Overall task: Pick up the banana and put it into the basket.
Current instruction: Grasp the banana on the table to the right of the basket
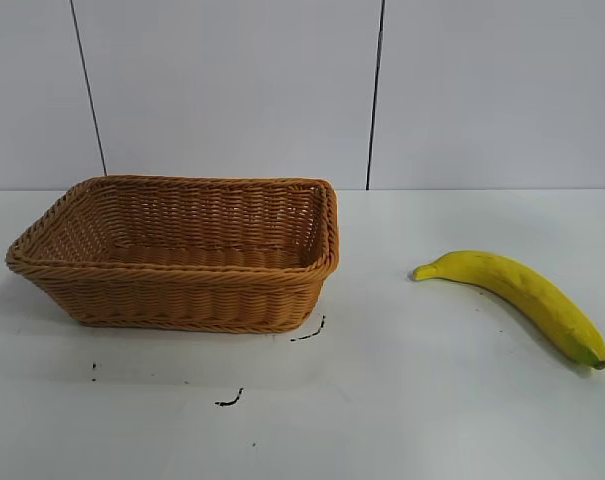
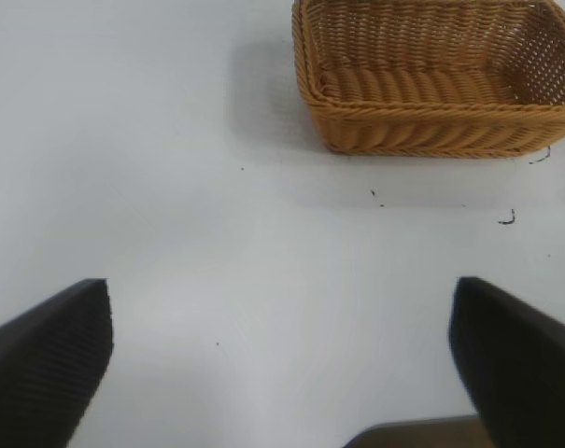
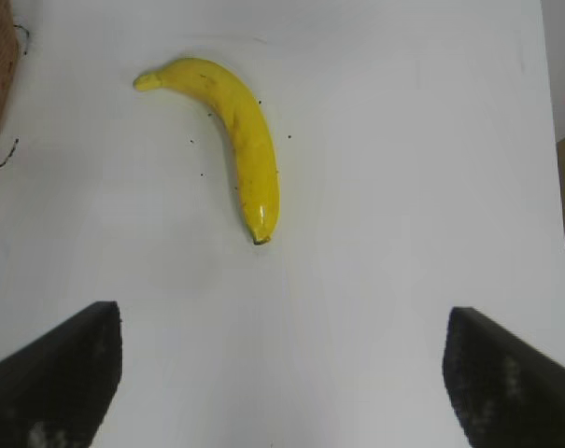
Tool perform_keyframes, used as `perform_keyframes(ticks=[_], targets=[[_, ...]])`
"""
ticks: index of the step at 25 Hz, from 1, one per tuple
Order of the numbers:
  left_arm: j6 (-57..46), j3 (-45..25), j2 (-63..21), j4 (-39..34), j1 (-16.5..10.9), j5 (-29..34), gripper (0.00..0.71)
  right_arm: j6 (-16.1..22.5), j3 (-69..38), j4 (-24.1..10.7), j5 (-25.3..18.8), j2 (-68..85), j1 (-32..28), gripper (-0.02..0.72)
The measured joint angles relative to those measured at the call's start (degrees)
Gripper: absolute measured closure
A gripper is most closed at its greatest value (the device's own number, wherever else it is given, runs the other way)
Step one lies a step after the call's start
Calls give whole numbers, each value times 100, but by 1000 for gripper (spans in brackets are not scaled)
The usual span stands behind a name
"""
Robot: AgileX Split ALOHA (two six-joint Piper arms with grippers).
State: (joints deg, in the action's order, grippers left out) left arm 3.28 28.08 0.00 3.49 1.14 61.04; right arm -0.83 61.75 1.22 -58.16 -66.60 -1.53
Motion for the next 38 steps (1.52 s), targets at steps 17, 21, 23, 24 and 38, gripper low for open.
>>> perform_keyframes(ticks=[17,21,23,24,38], targets=[[0,0,0,0,0,0,15,-1595,2021,6,134,-3154,744,36],[0,0,0,0,0,0,15,-1478,2021,-3,191,-3312,817,36],[0,0,0,0,0,0,15,-1368,2021,-56,185,-3392,801,36],[0,0,0,0,0,0,15,-1346,2021,-56,185,-3438,795,36],[0,0,0,0,0,0,15,-1327,2034,-182,927,-4914,615,36]])
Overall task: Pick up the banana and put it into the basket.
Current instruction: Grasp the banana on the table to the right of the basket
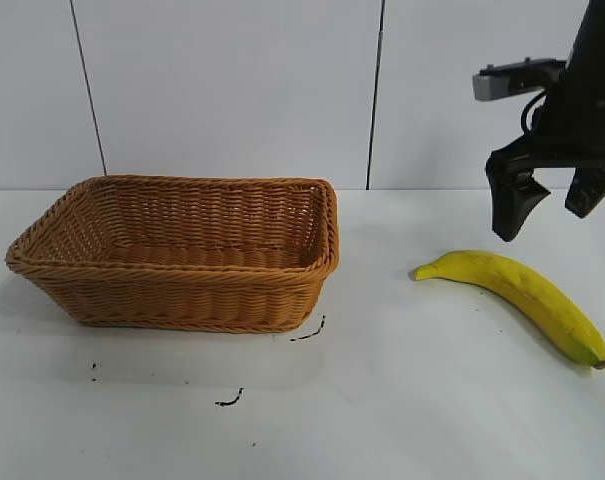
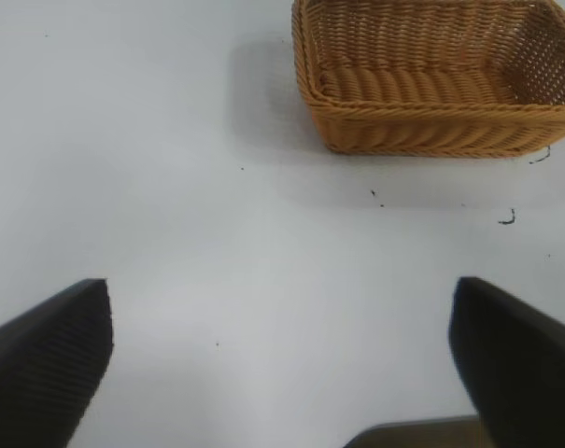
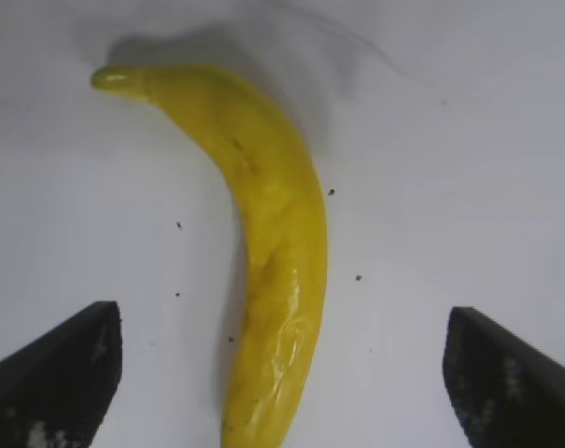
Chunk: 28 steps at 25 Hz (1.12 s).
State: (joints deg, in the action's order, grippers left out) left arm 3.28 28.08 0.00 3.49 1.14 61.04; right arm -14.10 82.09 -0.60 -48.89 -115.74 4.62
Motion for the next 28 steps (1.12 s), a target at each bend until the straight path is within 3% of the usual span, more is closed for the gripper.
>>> perform_keyframes(ticks=[8,15,18,21,24,28], targets=[[0,0,0,0,0,0,15,0,0,124,486,-774,-17,36],[0,0,0,0,0,0,15,19,0,180,550,-994,-17,49],[0,0,0,0,0,0,15,19,0,180,527,-1004,-17,155],[0,0,0,0,0,0,15,30,5,159,456,-1006,-17,405],[0,0,0,0,0,0,15,45,5,125,409,-983,-17,392],[0,0,0,0,0,0,15,65,224,101,11,-785,-17,392]])
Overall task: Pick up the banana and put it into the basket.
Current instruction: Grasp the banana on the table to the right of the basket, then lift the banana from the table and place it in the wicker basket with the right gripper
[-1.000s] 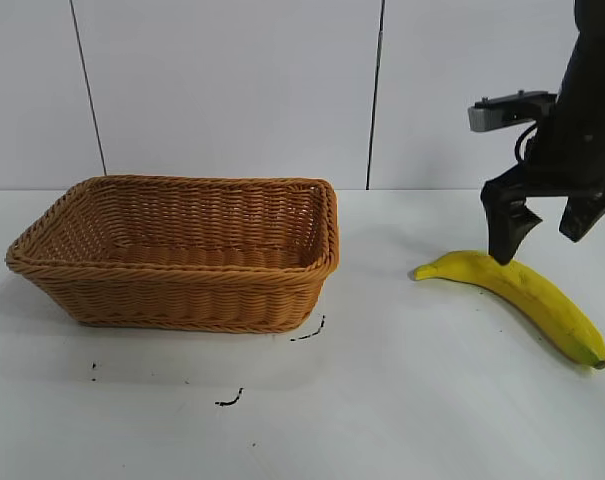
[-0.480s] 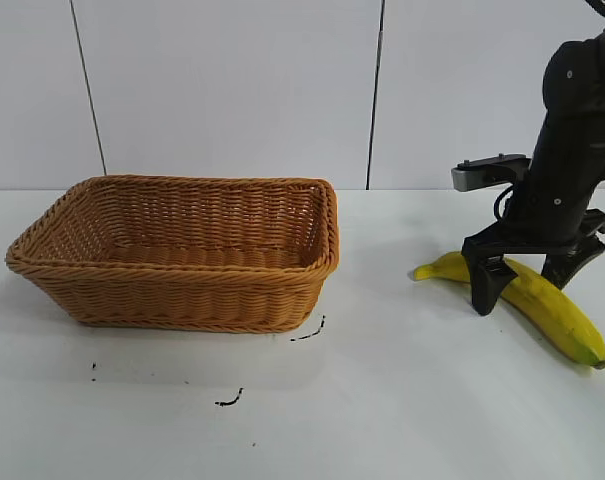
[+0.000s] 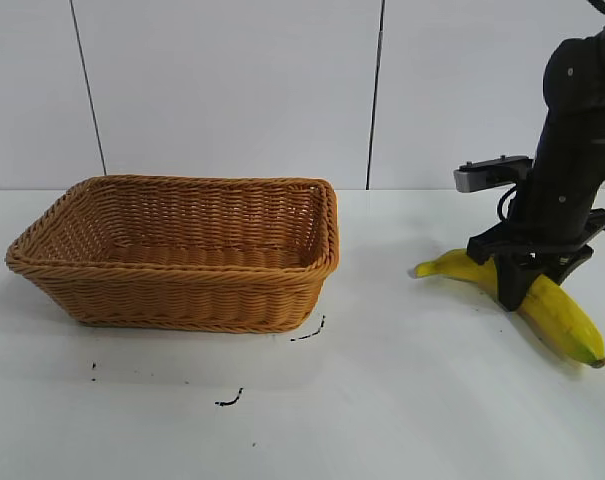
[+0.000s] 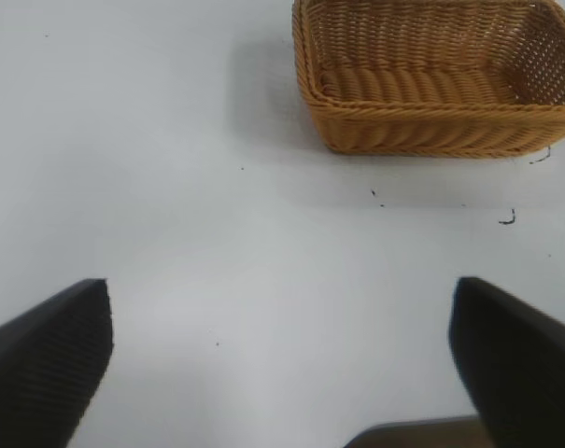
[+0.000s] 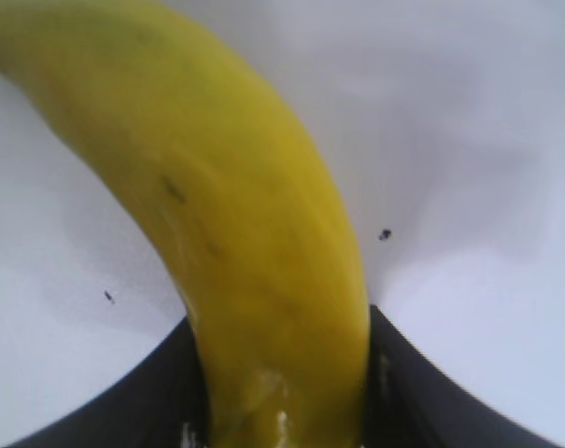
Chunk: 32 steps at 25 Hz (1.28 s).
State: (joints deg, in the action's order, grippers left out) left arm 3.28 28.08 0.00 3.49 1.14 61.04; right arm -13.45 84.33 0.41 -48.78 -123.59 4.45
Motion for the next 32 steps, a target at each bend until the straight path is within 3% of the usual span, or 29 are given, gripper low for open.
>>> perform_keyframes(ticks=[8,12,19,27,32], targets=[[0,0,0,0,0,0,15,16,1555,87,-1635,499,0,392],[0,0,0,0,0,0,15,16,2254,69,-2018,499,61,392],[0,0,0,0,0,0,15,-46,3197,-72,-2096,320,641,392],[0,0,0,0,0,0,15,-543,4015,-145,-2074,-133,1608,392],[0,0,0,0,0,0,15,-921,4083,-161,-1396,-260,2446,392]])
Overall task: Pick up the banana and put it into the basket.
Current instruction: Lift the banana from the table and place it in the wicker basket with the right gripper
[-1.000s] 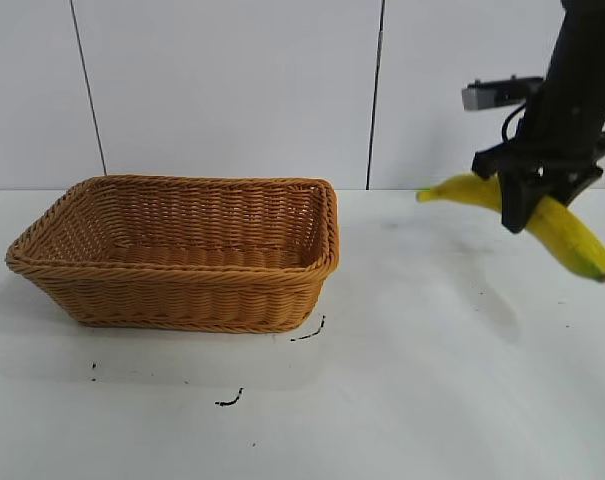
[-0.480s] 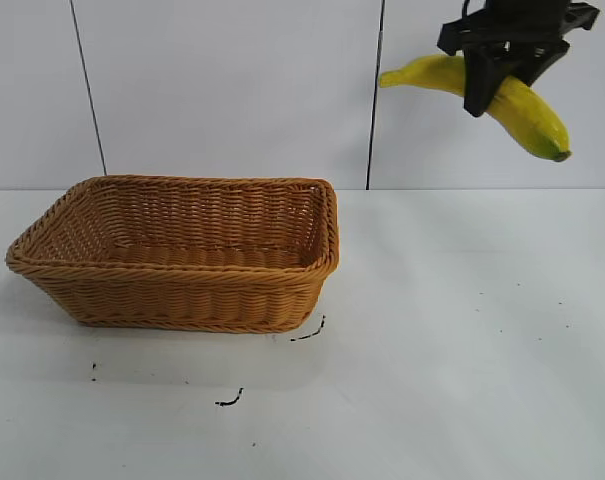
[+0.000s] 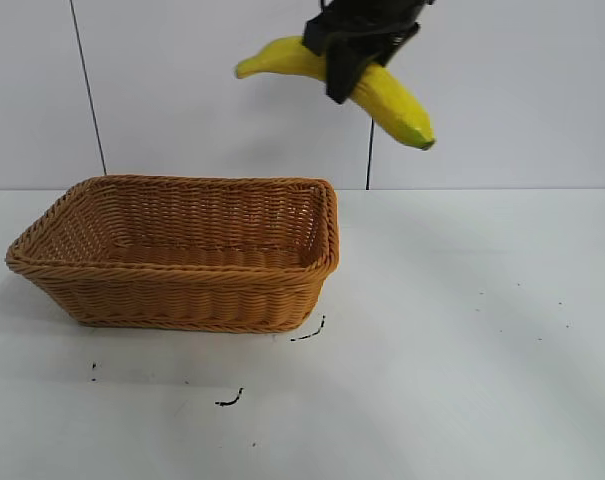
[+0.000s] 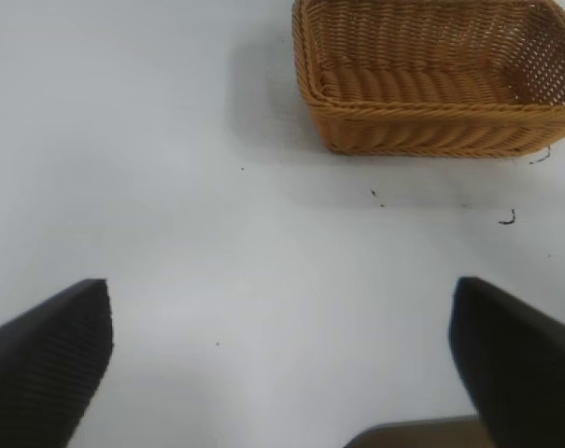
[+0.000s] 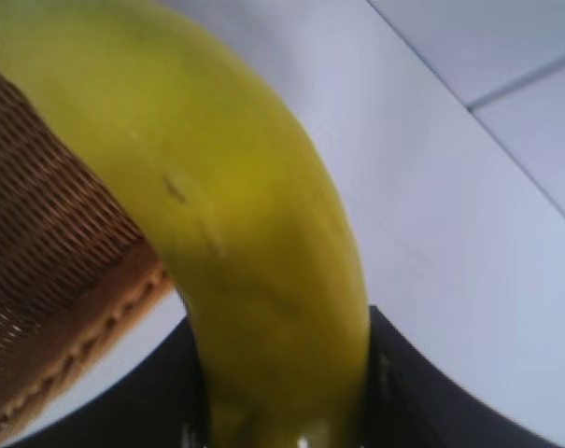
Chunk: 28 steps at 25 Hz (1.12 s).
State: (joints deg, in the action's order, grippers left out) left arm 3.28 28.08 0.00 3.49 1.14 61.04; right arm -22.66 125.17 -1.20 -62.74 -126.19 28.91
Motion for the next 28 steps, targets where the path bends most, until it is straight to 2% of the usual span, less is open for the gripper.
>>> perform_keyframes(ticks=[3,6,12,21,28], targets=[[0,0,0,0,0,0,15,-304,6,-123,447,-229,508,392],[0,0,0,0,0,0,15,-594,6,-415,832,-521,866,392],[0,0,0,0,0,0,15,-696,6,-633,1540,-1081,1060,392],[0,0,0,0,0,0,15,-708,6,-671,2229,-1669,1055,392],[0,0,0,0,0,0,15,-708,0,-611,2293,-1821,1055,392]])
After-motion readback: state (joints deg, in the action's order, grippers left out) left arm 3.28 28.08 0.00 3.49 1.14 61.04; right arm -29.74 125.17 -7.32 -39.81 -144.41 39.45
